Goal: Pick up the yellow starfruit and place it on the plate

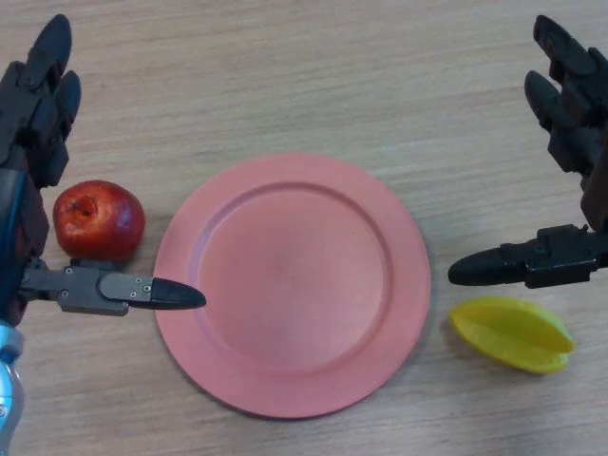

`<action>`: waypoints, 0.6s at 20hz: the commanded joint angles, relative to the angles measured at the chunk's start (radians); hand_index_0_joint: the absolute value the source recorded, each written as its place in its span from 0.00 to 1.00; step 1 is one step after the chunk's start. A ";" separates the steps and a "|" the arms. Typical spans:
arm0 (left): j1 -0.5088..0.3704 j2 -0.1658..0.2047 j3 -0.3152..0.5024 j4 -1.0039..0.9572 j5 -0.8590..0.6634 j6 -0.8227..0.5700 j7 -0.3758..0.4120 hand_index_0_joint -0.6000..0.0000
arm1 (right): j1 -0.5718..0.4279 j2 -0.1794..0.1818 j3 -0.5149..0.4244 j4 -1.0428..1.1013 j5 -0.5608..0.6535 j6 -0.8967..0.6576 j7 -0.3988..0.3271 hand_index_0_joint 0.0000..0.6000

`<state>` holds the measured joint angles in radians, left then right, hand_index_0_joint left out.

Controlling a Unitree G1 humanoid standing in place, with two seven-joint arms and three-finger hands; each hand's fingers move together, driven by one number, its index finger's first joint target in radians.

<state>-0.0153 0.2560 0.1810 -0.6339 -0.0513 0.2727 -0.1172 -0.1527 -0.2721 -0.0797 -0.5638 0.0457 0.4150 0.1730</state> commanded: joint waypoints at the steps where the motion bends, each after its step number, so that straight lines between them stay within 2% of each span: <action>1: -0.019 0.032 0.072 -0.072 0.005 -0.098 -0.003 1.00 | -0.030 -0.024 -0.051 -0.071 0.040 -0.090 -0.026 0.00; 8: -0.020 0.032 0.075 -0.065 -0.004 -0.101 -0.011 1.00 | -0.020 -0.020 -0.040 -0.072 0.016 -0.101 -0.024 0.00; 12: -0.014 0.032 0.075 -0.051 -0.013 -0.100 -0.005 1.00 | 0.007 -0.033 -0.048 -0.103 -0.088 -0.077 0.001 0.00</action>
<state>-0.0120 0.2585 0.2028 -0.6404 -0.0568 0.2730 -0.1302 -0.1216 -0.2728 -0.0782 -0.6076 -0.0561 0.4221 0.1895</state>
